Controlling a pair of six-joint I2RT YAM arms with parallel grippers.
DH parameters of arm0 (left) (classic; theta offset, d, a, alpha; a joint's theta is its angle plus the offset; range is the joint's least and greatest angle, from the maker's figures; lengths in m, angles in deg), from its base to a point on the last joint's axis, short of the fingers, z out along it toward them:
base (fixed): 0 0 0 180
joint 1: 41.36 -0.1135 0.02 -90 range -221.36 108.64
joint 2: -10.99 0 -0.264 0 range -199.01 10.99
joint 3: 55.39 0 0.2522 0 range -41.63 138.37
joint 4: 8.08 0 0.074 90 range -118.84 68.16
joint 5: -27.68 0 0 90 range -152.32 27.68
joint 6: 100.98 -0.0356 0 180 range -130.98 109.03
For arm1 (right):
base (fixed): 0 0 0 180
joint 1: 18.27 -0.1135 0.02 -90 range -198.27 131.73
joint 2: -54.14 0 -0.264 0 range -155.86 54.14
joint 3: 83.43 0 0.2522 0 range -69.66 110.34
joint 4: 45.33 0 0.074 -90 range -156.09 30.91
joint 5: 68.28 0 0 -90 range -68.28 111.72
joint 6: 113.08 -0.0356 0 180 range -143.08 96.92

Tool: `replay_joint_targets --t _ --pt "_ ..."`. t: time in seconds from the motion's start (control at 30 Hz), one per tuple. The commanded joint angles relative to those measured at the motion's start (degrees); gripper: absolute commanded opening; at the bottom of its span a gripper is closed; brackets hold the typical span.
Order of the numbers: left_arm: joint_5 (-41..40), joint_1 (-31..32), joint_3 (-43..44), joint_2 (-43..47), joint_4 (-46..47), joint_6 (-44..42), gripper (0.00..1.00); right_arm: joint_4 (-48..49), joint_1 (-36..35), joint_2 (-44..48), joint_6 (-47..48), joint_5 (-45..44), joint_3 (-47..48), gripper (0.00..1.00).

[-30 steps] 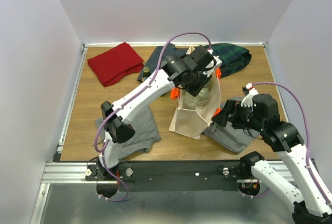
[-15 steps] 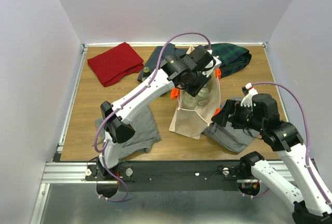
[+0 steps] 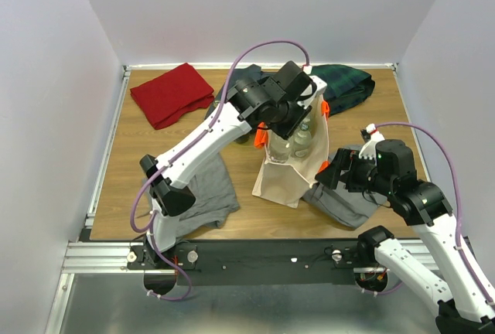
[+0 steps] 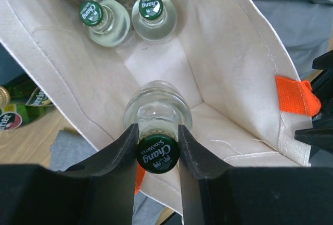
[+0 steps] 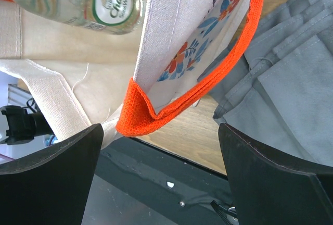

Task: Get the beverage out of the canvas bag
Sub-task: Take out the drink from the canvas bag.

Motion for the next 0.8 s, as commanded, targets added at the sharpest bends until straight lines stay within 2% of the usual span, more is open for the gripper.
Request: replay_joint_targets --t 0.0,0.77 --pt "-2.73 -0.54 3.86 5.72 4.92 -0.84 0.0 -1.07 -0.24 -0.36 0.23 -1.86 -0.91 1.0" --pt "-10.19 -0.71 2.99 14.69 11.85 -0.84 0.0 -1.15 -0.24 -0.27 0.23 -2.03 -1.0 1.0"
